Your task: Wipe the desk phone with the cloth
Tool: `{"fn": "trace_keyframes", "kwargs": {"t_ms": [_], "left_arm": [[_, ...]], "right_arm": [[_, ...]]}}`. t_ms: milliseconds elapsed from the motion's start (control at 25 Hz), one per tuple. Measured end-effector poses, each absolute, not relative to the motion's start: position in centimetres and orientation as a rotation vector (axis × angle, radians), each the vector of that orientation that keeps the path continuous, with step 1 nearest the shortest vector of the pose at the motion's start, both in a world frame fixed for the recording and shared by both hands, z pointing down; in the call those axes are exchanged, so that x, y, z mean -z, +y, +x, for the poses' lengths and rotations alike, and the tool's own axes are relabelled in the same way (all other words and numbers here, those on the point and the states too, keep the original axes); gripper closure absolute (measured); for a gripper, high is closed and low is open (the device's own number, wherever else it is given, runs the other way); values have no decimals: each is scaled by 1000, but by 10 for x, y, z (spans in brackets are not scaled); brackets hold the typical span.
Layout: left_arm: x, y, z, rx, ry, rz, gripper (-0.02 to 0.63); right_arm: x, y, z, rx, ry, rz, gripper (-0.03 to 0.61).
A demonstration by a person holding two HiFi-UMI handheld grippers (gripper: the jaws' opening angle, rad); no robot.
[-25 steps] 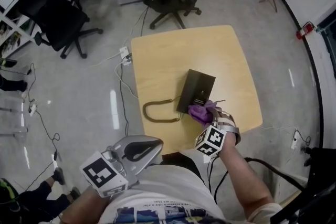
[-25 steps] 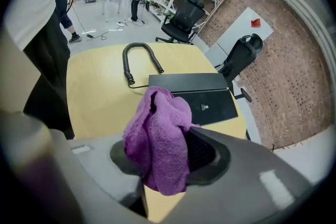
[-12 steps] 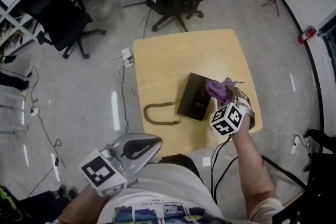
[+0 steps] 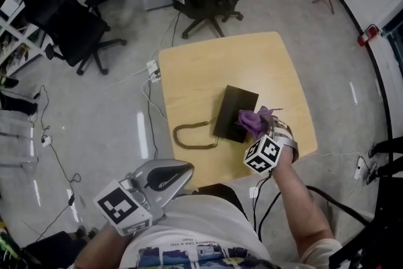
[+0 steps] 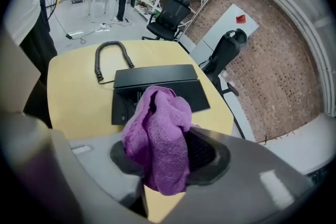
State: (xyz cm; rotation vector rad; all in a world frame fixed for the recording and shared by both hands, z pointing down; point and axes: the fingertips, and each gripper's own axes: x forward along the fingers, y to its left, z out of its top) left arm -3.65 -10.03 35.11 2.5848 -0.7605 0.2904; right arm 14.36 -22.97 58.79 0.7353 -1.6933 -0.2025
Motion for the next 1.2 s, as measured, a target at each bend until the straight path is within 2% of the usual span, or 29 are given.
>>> {"fn": "trace_keyframes", "kwargs": {"t_ms": [520, 880, 1200], "left_arm": [[-353, -88, -25, -310, -675, 2589, 609], [-359, -90, -30, -325, -707, 2585, 609], [-356, -96, -34, -331, -742, 2580, 610]], "right_arm": [[-610, -156, 126, 136, -1741, 630, 419], [-559, -241, 174, 111, -1770, 924, 419], [-562, -295, 212, 54, -1695, 1033, 419]]}}
